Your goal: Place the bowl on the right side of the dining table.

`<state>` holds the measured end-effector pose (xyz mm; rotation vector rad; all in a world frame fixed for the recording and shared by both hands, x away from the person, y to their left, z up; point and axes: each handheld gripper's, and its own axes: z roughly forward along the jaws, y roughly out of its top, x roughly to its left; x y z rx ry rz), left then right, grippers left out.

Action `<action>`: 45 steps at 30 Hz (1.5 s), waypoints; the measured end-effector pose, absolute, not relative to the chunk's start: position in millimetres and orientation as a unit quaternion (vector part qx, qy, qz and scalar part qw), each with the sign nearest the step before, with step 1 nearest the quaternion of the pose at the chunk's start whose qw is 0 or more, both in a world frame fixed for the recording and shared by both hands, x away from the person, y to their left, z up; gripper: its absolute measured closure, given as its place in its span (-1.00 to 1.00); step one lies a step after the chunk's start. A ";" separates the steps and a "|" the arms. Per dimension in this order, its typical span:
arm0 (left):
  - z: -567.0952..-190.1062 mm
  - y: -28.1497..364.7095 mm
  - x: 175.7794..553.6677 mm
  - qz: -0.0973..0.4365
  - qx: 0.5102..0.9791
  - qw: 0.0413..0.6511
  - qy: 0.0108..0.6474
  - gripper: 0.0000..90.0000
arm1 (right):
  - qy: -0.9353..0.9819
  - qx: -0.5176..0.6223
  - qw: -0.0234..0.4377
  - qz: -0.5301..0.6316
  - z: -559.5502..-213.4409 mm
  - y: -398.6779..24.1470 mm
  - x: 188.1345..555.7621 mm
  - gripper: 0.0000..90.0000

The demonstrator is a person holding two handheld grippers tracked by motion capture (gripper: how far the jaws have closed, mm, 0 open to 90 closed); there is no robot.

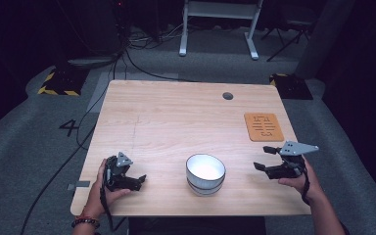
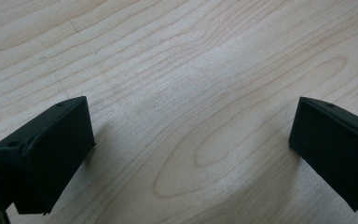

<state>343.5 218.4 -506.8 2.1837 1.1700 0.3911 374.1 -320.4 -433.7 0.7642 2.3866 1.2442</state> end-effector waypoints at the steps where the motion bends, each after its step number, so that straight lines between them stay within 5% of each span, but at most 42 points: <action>1: -506.8 218.4 343.5 0.148 0.827 0.311 0.443 -1.00 | 0.843 0.258 0.170 0.440 -429.2 -313.8 372.5 -0.47; 45: -506.8 218.4 343.5 0.148 0.827 0.311 0.443 -1.00 | 0.877 0.116 0.097 0.457 -398.7 -233.9 339.5 -0.45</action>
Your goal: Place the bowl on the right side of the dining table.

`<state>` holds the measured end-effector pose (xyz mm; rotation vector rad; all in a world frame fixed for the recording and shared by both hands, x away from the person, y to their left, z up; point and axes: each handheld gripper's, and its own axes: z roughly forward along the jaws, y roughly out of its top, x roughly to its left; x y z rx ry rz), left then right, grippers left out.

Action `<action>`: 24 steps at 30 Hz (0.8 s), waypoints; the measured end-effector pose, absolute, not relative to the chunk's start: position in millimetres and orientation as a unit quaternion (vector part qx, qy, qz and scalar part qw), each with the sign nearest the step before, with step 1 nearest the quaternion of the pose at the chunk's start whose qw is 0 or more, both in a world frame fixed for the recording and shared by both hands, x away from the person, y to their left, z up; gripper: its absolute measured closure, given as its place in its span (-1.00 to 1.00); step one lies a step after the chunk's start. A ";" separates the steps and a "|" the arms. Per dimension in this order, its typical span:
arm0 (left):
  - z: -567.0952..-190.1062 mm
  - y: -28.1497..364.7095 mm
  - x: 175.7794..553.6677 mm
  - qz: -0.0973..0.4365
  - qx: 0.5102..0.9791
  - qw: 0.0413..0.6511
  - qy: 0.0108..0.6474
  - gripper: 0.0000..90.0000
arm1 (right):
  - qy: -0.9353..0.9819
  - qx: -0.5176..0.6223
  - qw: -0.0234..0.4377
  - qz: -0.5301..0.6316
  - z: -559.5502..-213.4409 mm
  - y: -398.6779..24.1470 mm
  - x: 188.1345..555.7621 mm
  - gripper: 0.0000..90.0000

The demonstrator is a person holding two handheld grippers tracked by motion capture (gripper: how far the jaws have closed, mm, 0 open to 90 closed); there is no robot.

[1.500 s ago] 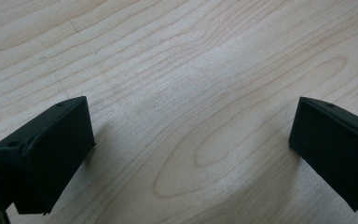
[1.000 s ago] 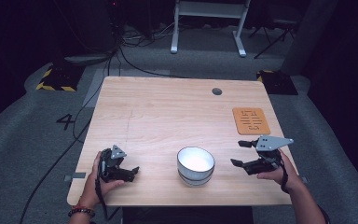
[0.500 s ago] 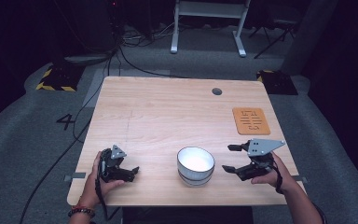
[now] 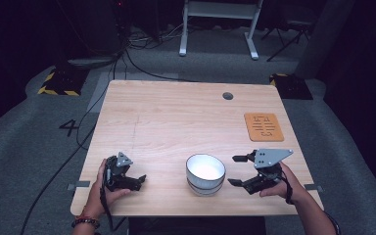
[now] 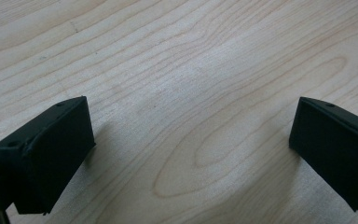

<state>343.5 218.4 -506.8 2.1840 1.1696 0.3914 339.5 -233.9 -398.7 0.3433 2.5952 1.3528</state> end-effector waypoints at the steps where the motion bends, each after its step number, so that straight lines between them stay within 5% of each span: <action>1: -506.8 218.4 343.5 0.148 0.827 0.312 0.443 -1.00 | 0.876 0.113 0.096 0.460 -398.2 -231.6 339.0 -0.44; 24: -506.8 218.4 343.5 0.148 0.827 0.311 0.443 -1.00 | 0.886 0.065 0.057 0.455 -399.3 -199.3 333.4 -0.33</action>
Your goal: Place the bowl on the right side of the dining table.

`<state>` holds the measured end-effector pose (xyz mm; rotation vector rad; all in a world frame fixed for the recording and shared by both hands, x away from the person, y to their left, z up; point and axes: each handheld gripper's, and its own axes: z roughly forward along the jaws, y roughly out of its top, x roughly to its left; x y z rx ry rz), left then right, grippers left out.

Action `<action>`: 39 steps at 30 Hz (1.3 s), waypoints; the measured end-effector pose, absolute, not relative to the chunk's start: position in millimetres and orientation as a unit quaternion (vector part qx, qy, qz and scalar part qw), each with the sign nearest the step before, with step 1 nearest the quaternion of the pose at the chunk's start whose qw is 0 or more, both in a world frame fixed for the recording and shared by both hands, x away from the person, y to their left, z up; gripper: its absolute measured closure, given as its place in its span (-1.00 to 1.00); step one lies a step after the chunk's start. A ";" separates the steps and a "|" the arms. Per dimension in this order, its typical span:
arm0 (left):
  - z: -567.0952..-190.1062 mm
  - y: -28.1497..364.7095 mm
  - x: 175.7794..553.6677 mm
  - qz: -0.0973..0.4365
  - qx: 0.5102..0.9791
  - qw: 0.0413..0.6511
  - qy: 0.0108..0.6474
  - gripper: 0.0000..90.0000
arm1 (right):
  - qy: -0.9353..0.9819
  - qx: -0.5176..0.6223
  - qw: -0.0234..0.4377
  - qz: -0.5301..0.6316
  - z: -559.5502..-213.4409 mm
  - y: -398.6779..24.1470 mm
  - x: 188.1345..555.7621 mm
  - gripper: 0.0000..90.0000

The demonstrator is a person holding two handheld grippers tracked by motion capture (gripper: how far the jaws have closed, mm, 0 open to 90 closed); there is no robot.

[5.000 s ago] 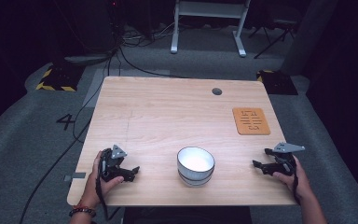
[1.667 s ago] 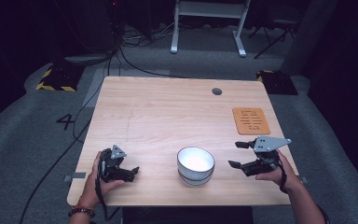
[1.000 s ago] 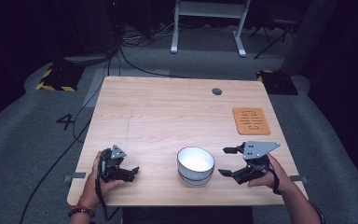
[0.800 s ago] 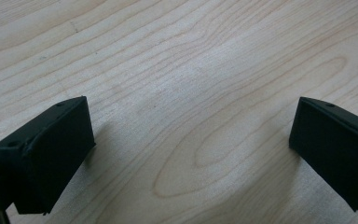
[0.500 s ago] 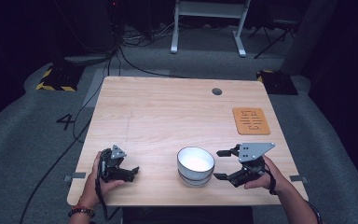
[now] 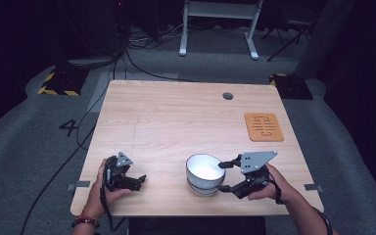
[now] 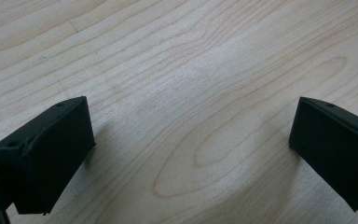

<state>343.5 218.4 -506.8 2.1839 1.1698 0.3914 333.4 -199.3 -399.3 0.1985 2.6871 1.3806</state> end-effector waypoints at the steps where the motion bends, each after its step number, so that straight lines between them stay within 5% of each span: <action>1: -506.8 218.4 343.4 0.148 0.827 0.311 0.443 -1.00 | 0.886 0.065 0.057 0.455 -399.3 -199.3 333.4 -0.33; 13: -506.8 218.4 343.4 0.148 0.827 0.311 0.443 -1.00 | 0.893 0.058 0.038 0.445 -405.5 -185.4 338.4 -0.23; 39: -506.7 218.3 343.4 0.148 0.827 0.311 0.443 -1.00 | 0.902 0.022 -0.049 0.428 -410.4 -157.6 344.7 0.73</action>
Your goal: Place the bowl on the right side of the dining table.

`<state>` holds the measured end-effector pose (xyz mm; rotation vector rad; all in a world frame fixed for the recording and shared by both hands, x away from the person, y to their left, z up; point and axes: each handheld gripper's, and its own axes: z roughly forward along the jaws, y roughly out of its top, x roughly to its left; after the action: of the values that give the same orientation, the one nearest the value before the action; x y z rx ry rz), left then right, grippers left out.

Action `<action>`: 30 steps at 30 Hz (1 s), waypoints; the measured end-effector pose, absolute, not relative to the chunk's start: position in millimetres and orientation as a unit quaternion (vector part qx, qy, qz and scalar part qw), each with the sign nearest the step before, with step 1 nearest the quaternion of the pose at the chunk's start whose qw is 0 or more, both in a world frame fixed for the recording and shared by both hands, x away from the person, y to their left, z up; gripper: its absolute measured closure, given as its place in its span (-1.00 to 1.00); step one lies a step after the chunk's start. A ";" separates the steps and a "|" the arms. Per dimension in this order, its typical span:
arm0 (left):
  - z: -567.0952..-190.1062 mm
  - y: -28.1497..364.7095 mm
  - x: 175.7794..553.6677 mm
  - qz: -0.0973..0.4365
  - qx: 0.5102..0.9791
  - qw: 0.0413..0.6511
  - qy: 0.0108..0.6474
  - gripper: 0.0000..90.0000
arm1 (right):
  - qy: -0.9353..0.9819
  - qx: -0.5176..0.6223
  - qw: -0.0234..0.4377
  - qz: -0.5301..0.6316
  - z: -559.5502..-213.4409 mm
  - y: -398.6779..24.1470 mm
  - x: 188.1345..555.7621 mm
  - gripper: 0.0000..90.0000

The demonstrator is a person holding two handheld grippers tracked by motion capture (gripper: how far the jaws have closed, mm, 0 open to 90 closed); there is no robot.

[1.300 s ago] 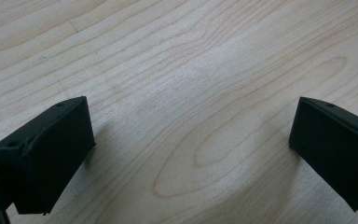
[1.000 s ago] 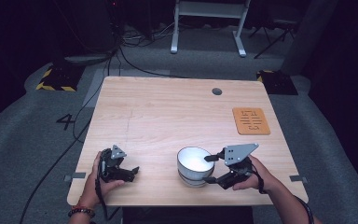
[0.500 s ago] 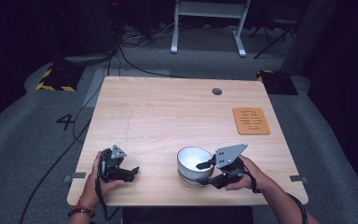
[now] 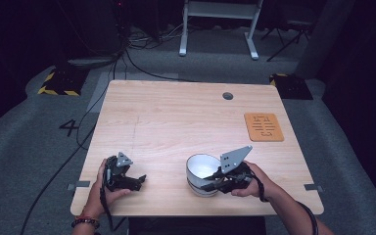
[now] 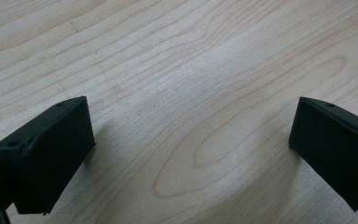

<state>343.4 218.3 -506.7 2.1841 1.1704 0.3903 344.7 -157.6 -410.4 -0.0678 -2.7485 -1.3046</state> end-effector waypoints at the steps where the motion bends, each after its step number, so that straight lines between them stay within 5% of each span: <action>1: -506.7 218.3 343.4 0.148 0.827 0.311 0.443 -1.00 | -0.901 -0.023 0.052 -0.430 -410.6 -156.6 344.5 0.77; 30: -506.7 218.3 343.3 0.148 0.828 0.311 0.443 -1.00 | -0.884 -0.032 0.035 -0.465 -399.5 -163.0 341.5 0.81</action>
<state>343.3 218.3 -506.7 2.1851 1.1694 0.3900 341.5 -163.0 -399.5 -0.0972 -2.7169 -1.4285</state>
